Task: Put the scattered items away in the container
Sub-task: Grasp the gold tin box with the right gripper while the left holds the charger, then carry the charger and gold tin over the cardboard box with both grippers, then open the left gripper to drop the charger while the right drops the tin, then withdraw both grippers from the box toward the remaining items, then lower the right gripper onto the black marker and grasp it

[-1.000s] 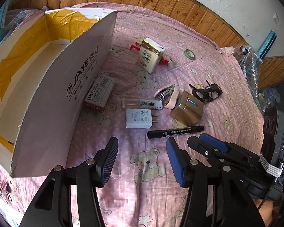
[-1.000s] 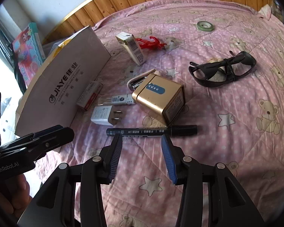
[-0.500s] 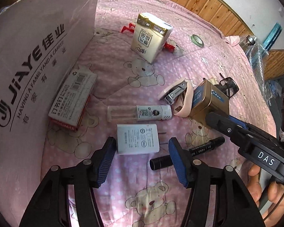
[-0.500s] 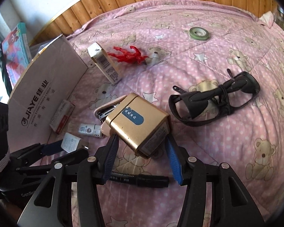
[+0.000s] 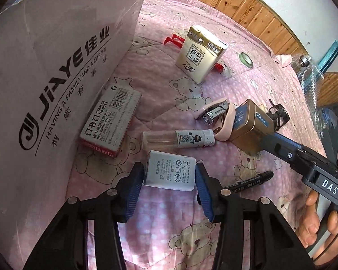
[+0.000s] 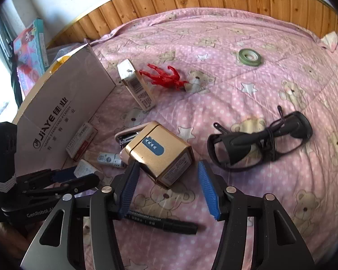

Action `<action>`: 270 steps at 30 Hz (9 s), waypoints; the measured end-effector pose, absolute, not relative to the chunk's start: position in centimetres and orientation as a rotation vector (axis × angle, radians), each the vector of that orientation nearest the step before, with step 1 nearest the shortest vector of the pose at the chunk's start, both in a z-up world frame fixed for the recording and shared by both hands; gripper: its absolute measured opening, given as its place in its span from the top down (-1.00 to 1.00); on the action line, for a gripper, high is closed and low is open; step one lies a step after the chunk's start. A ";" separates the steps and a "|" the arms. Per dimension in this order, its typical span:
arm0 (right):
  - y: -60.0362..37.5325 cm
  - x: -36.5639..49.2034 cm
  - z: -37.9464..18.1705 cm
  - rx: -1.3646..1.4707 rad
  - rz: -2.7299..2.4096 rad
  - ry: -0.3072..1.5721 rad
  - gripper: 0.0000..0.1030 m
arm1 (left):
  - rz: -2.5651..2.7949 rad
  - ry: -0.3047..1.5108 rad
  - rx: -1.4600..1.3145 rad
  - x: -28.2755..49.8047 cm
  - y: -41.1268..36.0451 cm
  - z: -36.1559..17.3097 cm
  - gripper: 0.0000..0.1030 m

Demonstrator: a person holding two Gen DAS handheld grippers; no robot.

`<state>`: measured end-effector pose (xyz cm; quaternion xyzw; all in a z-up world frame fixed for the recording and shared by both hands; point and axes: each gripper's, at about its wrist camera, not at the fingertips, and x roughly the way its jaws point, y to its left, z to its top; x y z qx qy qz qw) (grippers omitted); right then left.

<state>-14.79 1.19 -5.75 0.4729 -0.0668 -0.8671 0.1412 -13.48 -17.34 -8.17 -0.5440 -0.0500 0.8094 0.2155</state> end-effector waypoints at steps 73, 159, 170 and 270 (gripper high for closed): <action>0.0 -12.3 -3.6 1.406 -2.617 -0.293 -0.03 | 2.257 -0.181 -1.308 -10.8 -19.6 -2.9 0.07; -19.7 -9.5 8.9 1.031 -2.444 0.034 -0.03 | 2.616 -0.310 -1.213 -9.9 -34.7 6.4 0.07; -21.1 -12.1 8.3 1.042 -2.409 0.061 -0.03 | 2.622 -0.316 -1.257 -11.7 -35.6 5.4 0.07; -3.4 -6.2 -3.4 1.308 -2.414 -0.573 0.29 | 2.328 0.083 -1.306 -6.1 -17.3 3.2 -0.06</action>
